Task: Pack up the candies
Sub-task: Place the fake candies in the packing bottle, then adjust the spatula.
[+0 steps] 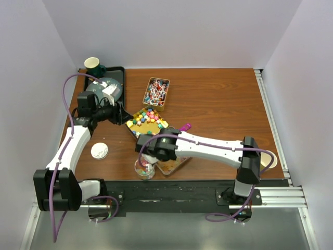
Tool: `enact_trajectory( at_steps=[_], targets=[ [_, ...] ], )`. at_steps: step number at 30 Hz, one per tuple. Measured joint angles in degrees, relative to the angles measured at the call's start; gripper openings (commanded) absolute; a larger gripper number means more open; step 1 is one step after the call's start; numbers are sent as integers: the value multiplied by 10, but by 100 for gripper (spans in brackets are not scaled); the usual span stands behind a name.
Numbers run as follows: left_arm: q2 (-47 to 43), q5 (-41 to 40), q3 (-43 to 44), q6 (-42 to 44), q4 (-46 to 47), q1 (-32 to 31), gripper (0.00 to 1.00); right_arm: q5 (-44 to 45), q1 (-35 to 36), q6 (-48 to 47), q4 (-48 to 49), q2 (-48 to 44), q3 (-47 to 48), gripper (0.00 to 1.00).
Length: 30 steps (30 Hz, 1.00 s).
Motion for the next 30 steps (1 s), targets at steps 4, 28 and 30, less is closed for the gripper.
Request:
enact_trajectory(
  at_steps=[4, 28, 30],
  targets=[
    [-2, 84, -17, -4, 6, 0, 62, -70, -80, 67, -2, 1, 41, 0],
    [89, 211, -54, -142, 90, -64, 41, -180, -130, 154, -9, 33, 137, 0],
    [94, 215, -54, -148, 95, -66, 20, -187, -130, 155, -8, 44, 145, 0]
  ],
)
